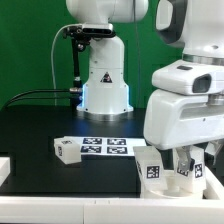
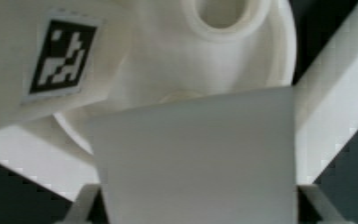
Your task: Assemble stool
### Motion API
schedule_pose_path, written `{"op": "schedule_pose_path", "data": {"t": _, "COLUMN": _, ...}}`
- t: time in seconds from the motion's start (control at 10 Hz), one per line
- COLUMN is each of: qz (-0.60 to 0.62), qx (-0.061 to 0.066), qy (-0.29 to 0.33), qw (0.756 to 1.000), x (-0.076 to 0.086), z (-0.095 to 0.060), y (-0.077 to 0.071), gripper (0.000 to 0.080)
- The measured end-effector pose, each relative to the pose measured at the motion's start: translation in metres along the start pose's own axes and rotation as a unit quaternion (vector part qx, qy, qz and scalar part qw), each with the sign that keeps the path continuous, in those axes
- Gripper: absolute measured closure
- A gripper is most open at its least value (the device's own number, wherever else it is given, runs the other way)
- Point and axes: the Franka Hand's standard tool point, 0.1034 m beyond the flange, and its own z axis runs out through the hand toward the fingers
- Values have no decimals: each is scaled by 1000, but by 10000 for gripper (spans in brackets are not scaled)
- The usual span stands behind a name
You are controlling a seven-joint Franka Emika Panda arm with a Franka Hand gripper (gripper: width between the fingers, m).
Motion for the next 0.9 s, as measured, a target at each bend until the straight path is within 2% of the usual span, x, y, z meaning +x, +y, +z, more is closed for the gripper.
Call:
{"op": "schedule_pose_path", "data": {"t": 0.1, "qz": 71, "qx": 1, "qy": 0, "qw": 997, "x": 0, "z": 0, "y": -1, "gripper": 461}}
{"op": "schedule_pose_path", "data": {"t": 0.2, "qz": 170, "qx": 12, "qy": 2, "qw": 985, "x": 1, "z": 0, "y": -2, "gripper": 461}}
{"op": "schedule_pose_path", "data": {"t": 0.3, "qz": 276, "qx": 39, "qy": 3, "qw": 960, "x": 1, "z": 0, "y": -1, "gripper": 461}}
{"op": "schedule_pose_path", "data": {"t": 0.4, "qz": 336, "qx": 56, "qy": 2, "qw": 940, "x": 1, "z": -1, "y": 3, "gripper": 461}}
{"op": "schedule_pose_path", "data": {"t": 0.7, "qz": 399, "qx": 56, "qy": -3, "qw": 915, "x": 0, "z": 0, "y": 2, "gripper": 459}}
{"op": "schedule_pose_path", "data": {"t": 0.9, "qz": 465, "qx": 57, "qy": -7, "qw": 883, "x": 1, "z": 0, "y": 1, "gripper": 459}}
